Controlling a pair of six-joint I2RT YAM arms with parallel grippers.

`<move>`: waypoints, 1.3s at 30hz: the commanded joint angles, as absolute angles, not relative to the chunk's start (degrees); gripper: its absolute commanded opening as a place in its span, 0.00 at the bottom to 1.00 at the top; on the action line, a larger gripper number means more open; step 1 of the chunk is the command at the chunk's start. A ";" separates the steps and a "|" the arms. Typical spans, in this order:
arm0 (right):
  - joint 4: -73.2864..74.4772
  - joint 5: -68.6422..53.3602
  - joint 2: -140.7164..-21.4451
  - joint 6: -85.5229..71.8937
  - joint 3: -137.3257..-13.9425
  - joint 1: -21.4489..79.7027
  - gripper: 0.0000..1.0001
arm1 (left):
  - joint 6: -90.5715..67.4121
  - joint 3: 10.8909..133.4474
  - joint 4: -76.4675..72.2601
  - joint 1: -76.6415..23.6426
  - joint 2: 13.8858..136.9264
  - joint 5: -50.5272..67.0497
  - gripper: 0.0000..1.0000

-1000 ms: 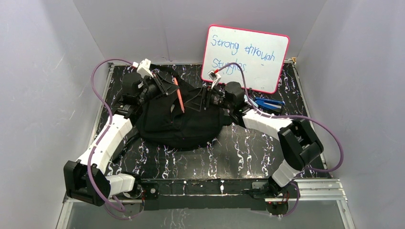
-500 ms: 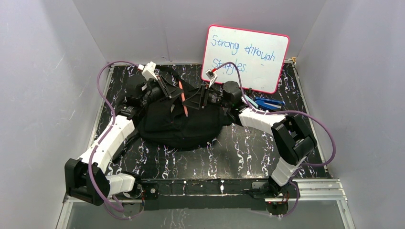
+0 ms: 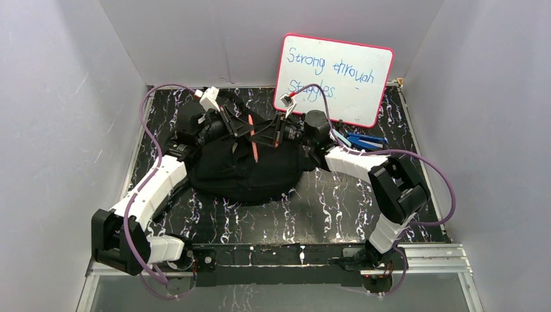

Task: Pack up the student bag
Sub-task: Pick up the stationery from the center of the board, then place the stationery in the student bag.

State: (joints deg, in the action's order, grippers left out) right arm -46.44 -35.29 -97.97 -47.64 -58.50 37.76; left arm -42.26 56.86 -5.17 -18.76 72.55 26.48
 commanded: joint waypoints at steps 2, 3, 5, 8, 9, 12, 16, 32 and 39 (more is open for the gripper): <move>-47.48 -33.97 -97.16 -47.92 -59.56 37.76 0.02 | -36.79 59.23 -1.44 -19.20 71.84 22.58 0.19; -45.62 -32.56 -96.70 -47.77 -59.28 37.80 0.00 | -35.03 60.42 1.34 -19.17 72.07 20.55 0.23; -42.51 -29.71 -95.71 -47.52 -58.48 37.71 0.00 | -31.32 63.06 6.39 -19.16 72.83 16.11 0.30; -35.83 -25.67 -94.57 -46.49 -58.59 37.71 0.00 | -25.45 66.06 12.77 -19.17 74.28 9.84 0.35; -33.82 -24.84 -94.33 -46.08 -58.81 37.73 0.00 | -24.01 66.69 14.45 -19.16 74.71 7.96 0.36; -28.39 -22.97 -94.62 -46.14 -60.29 37.71 0.00 | -19.63 67.72 18.35 -19.17 76.03 4.03 0.40; -23.68 -23.85 -96.92 -48.47 -62.52 37.71 0.00 | -16.40 67.96 21.31 -19.45 78.05 1.91 0.42; -21.02 -28.35 -101.02 -50.49 -65.03 37.71 0.00 | -6.60 74.53 27.65 -28.24 87.16 -16.46 0.39; -20.11 -30.43 -102.17 -51.05 -66.77 37.72 0.02 | -4.84 74.73 27.84 -29.26 88.13 -21.42 0.38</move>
